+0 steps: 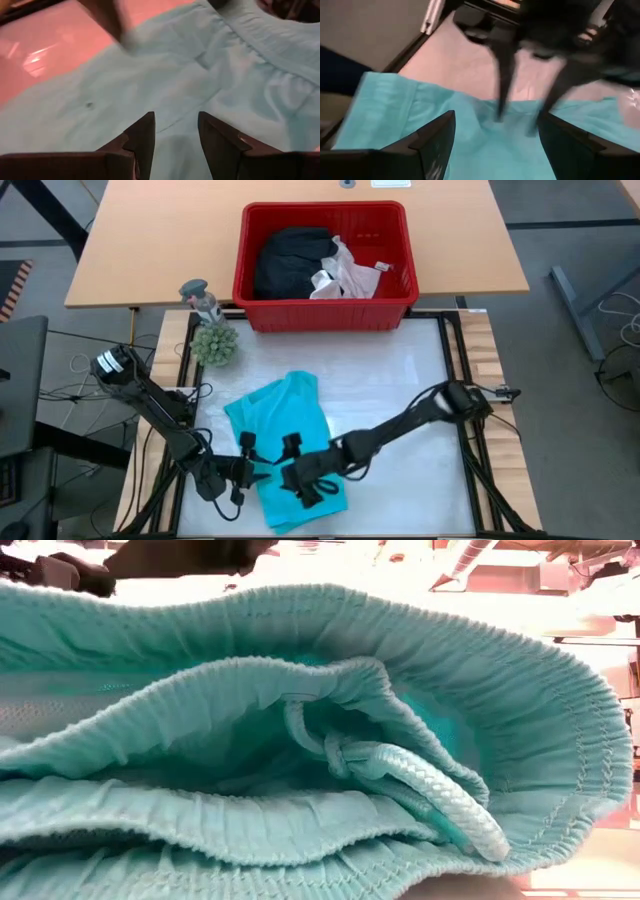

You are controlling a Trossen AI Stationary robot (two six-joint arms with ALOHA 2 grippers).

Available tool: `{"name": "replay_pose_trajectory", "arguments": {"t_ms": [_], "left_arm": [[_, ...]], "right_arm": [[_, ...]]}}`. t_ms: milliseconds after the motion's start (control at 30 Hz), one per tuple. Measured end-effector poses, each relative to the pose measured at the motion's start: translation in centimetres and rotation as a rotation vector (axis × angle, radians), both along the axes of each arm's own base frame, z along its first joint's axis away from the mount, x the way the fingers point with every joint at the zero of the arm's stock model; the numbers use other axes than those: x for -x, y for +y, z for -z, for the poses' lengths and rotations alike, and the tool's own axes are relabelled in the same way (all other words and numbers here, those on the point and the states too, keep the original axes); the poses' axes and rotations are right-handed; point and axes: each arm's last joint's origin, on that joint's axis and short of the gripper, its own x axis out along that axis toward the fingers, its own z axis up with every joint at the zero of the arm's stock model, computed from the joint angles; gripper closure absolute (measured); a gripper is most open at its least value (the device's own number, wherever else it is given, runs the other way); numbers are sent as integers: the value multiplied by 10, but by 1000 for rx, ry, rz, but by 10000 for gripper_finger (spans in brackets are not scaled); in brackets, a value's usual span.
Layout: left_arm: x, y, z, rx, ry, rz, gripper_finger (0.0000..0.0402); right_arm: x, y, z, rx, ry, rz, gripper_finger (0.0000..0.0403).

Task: Fold Laundry from Bin
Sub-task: Fold the blue shorts

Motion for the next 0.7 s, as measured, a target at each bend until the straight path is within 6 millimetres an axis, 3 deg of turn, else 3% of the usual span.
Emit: {"name": "replay_pose_trajectory", "arguments": {"t_ms": [200, 533, 700], "left_arm": [[18, 18, -7, -55, 37, -148, 262], [29, 34, 11, -114, 103, -314, 262], [33, 39, 3, -188, 130, -329, 262]], "right_arm": [[-12, 14, 36, -94, -33, 33, 97], [7, 50, 41, -167, 42, -27, 97], [16, 57, 65, -188, 198, 8, 97]]}}
